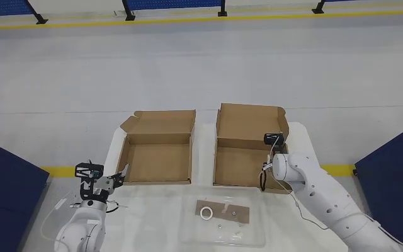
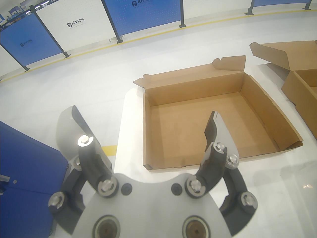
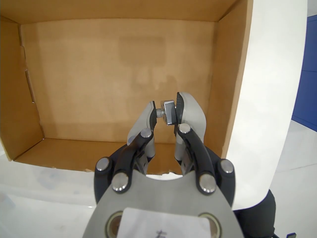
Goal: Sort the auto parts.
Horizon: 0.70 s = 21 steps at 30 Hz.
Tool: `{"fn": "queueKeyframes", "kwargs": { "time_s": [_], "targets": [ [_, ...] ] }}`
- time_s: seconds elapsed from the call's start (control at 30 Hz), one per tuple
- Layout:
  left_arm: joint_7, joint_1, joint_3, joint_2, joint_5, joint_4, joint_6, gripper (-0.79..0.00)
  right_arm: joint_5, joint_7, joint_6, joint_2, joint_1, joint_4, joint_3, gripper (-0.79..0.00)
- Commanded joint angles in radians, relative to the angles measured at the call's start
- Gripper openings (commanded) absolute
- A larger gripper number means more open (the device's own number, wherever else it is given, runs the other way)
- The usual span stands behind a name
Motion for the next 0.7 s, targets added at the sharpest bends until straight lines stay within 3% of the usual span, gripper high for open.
{"fn": "queueKeyframes", "kwargs": {
  "time_s": [0.0,0.67],
  "targets": [
    [0.0,0.0,0.0,0.0,0.0,0.0,0.0,0.0,0.008,0.019,-0.014,-0.008,0.011,0.02,-0.013,-0.785],
    [0.0,0.0,0.0,0.0,0.0,0.0,0.0,0.0,-0.031,0.008,-0.009,-0.068,0.055,0.141,-0.065,-0.785]
  ]
}}
